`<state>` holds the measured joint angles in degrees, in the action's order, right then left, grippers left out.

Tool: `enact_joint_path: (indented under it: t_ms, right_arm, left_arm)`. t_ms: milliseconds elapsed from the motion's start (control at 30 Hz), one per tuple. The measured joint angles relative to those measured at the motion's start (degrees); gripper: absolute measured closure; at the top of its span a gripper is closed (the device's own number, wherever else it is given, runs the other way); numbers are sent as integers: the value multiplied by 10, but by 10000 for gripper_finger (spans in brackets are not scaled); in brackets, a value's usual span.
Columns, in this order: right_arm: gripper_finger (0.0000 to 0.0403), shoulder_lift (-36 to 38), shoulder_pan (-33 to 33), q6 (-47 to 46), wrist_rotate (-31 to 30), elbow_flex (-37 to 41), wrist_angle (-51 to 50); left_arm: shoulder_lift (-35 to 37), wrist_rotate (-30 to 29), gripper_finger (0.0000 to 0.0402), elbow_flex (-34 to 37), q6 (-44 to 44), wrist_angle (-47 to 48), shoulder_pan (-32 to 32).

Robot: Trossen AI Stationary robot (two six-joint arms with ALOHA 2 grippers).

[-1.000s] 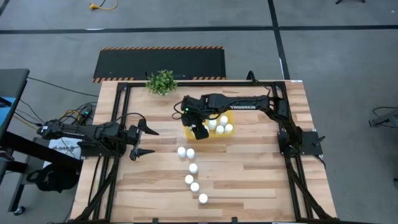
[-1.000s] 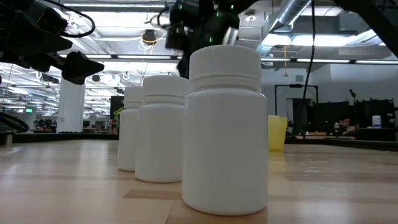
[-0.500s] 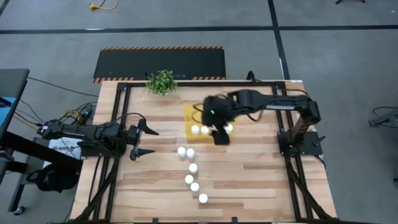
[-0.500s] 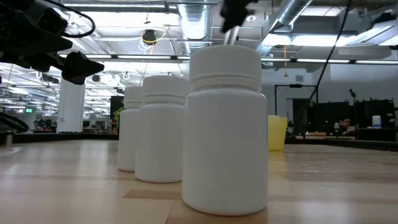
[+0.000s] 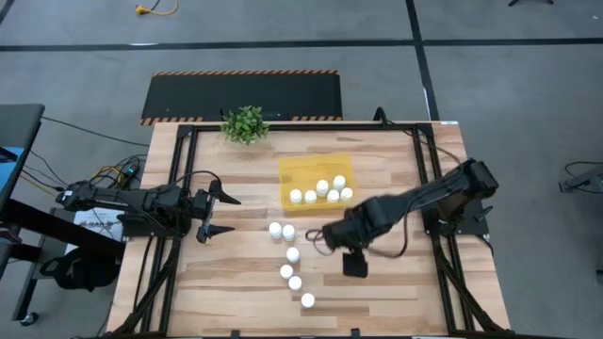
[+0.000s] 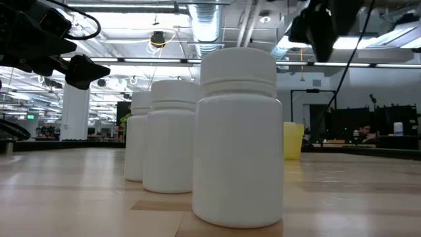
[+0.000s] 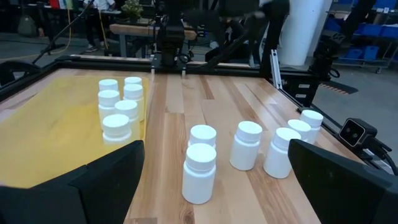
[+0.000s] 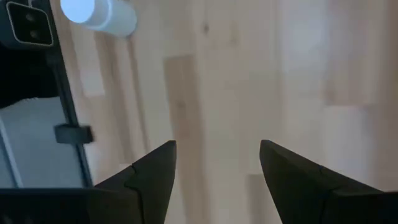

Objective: Pick and place pill bottles into a basket
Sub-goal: Put the white medicine bottle into the yellow bin

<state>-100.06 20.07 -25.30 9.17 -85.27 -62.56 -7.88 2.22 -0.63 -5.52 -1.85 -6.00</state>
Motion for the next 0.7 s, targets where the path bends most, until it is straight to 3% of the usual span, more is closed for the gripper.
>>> enact_joint_path:
  t_ms: [333, 700]
  right_arm:
    - [184, -103, 32, -92, 41, 11, 144]
    - [184, -147, 78, 59, 60, 11, 251]
  left_arm:
    - [0, 0, 15, 0, 3, 0, 0]
    - [0, -1, 15, 0, 5, 0, 0]
